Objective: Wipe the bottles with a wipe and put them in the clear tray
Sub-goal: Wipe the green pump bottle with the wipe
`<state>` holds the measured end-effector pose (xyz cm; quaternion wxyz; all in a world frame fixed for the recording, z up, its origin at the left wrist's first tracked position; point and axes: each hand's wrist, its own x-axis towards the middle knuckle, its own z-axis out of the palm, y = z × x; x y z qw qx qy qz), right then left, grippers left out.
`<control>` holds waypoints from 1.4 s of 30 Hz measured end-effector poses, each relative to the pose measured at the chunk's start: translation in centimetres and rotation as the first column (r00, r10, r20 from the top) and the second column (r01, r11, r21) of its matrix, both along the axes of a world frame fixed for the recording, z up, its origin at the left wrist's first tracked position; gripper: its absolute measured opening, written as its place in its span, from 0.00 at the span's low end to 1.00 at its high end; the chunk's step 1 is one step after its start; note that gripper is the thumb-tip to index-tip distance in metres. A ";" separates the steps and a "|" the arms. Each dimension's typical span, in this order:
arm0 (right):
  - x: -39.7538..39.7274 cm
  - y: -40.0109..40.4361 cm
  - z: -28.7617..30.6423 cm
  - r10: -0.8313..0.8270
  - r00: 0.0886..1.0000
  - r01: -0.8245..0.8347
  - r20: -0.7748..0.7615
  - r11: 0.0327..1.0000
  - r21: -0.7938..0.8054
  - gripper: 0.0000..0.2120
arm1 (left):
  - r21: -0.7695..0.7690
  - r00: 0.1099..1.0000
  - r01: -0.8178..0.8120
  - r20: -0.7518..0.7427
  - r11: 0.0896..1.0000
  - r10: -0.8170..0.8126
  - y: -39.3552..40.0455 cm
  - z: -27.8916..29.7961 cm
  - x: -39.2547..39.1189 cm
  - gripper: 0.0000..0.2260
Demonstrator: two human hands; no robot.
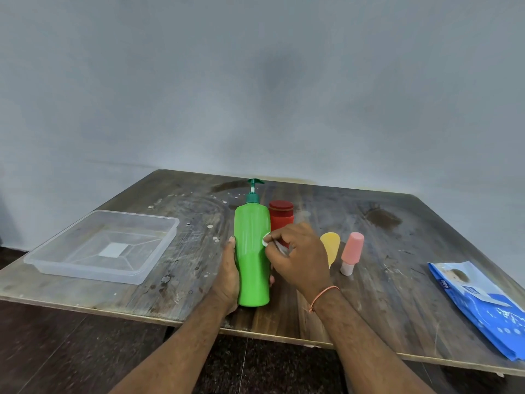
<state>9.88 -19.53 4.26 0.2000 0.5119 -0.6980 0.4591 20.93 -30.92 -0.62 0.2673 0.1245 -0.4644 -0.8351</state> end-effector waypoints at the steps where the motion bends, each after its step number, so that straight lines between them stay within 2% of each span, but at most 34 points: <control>1: 0.0 0.0 0.1 -0.033 0.999 0.033 0.002 0.999 0.004 0.06 | -0.007 1.000 0.009 0.006 1.000 -0.009 0.0 0.0 0.0 0.39; 3: -0.2 -0.2 0.2 -0.076 0.997 0.076 0.009 0.997 -0.003 0.06 | -0.021 0.999 0.033 0.007 0.999 -0.032 0.1 0.0 0.1 0.40; 8: 0.1 -0.2 0.5 0.011 1.000 -0.011 -0.003 0.999 -0.033 0.05 | -0.014 0.999 0.036 -0.009 0.999 -0.036 0.1 -0.2 0.2 0.41; 13: 0.2 -0.4 0.8 -0.087 0.996 0.087 0.028 0.996 -0.020 0.05 | -0.002 0.999 0.048 -0.007 0.999 -0.048 0.2 0.0 0.2 0.40; 18: 0.5 -0.1 0.6 0.020 1.000 -0.020 0.018 1.000 -0.013 0.06 | 0.012 0.999 0.035 -0.021 0.999 -0.035 -0.1 -0.4 0.2 0.40; 23: 0.1 0.0 0.9 -0.072 0.997 0.073 0.024 0.997 -0.013 0.06 | -0.005 0.997 0.074 -0.031 0.997 -0.074 0.1 -0.3 0.2 0.40; 28: 0.1 0.1 1.3 0.033 0.999 -0.033 0.018 0.999 -0.040 0.07 | -0.024 0.998 0.064 -0.011 0.998 -0.064 0.3 -0.1 0.4 0.39; 34: -0.4 0.1 1.6 -0.030 0.998 0.033 0.051 0.998 -0.059 0.06 | -0.070 0.994 0.105 0.008 0.992 -0.105 0.3 0.0 0.6 0.40; 39: 0.0 0.2 1.9 0.049 0.999 -0.048 0.013 0.998 -0.050 0.06 | -0.059 0.996 0.084 0.013 0.995 -0.083 0.4 0.2 0.7 0.41; 42: -0.4 0.3 1.8 -0.030 0.999 0.030 0.016 0.999 -0.037 0.06 | -0.078 0.995 0.098 0.031 0.992 -0.096 0.3 0.1 0.7 0.41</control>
